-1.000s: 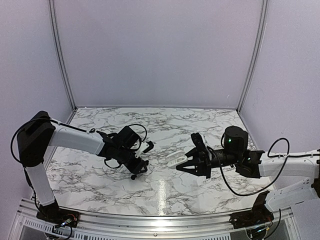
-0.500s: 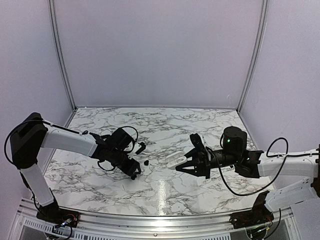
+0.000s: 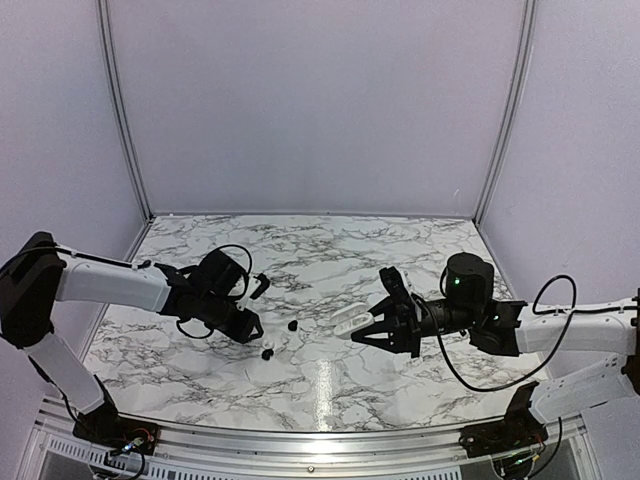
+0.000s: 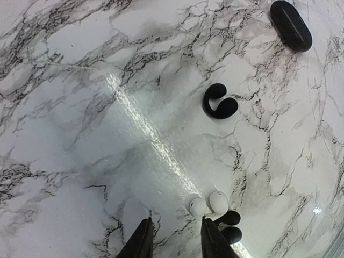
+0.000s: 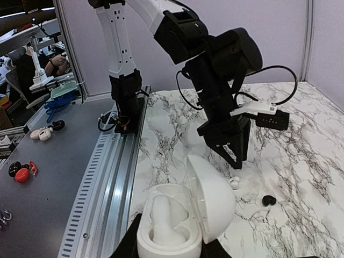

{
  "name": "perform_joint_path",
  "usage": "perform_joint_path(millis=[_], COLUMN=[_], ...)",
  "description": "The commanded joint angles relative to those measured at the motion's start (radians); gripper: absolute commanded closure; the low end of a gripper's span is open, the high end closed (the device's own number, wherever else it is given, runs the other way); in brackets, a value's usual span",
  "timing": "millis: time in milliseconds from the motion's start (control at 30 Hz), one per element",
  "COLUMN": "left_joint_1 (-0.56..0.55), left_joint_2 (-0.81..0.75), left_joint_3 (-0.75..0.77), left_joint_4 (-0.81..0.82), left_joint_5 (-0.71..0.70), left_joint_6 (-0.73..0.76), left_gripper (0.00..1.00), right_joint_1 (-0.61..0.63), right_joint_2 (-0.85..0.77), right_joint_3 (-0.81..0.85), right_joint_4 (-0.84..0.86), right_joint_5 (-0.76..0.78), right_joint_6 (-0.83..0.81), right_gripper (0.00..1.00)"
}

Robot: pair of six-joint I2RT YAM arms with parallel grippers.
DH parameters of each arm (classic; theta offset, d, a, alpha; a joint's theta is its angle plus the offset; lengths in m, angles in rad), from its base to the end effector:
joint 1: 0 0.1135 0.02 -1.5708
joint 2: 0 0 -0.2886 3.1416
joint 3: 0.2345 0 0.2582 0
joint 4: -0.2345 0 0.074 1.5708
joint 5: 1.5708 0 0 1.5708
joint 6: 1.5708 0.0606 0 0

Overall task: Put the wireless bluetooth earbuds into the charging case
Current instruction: Adjust the left earbud at the center of the board, then move the left earbud to the center of the board.

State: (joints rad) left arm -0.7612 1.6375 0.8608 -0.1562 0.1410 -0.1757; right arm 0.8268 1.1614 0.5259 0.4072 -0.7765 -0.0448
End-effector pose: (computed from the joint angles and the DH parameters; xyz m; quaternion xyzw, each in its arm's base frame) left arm 0.2404 -0.2408 0.1606 0.2945 0.9005 -0.2009 0.2489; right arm 0.1428 0.2179 0.2509 -0.5194 0.5576 0.4935 0.4193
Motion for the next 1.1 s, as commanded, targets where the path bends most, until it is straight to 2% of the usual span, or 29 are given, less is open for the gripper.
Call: perform_joint_path(millis=[0, 200, 300, 433, 667, 1067], left_joint_1=[-0.019, -0.072, -0.093, -0.142, -0.155, -0.161], left_joint_2=[-0.092, -0.168, -0.165, -0.114, -0.043, 0.058], left_joint_3=[-0.017, -0.067, -0.09, -0.086, -0.064, -0.006], left_joint_4=[0.034, 0.066, 0.067, 0.059, 0.053, 0.035], left_joint_5=[-0.094, -0.134, -0.174, -0.257, -0.285, -0.285], left_joint_6=[0.048, 0.183, 0.256, 0.312, 0.348, 0.389], left_gripper=[0.7, 0.78, 0.78, 0.74, 0.6, 0.55], right_joint_1=[0.008, 0.008, 0.008, 0.008, 0.008, 0.008], right_joint_2=[0.004, 0.003, 0.004, 0.004, 0.005, 0.006], right_joint_3=[0.018, 0.016, 0.014, 0.014, 0.016, 0.014], right_joint_4=[0.009, 0.011, 0.013, 0.013, 0.012, 0.008], right_joint_5=[0.003, 0.005, 0.004, -0.001, 0.0, 0.005], right_joint_6=[0.013, 0.015, 0.019, 0.019, 0.02, 0.017], right_gripper=[1.0, 1.0, 1.0, 1.0, 1.0, 1.0])
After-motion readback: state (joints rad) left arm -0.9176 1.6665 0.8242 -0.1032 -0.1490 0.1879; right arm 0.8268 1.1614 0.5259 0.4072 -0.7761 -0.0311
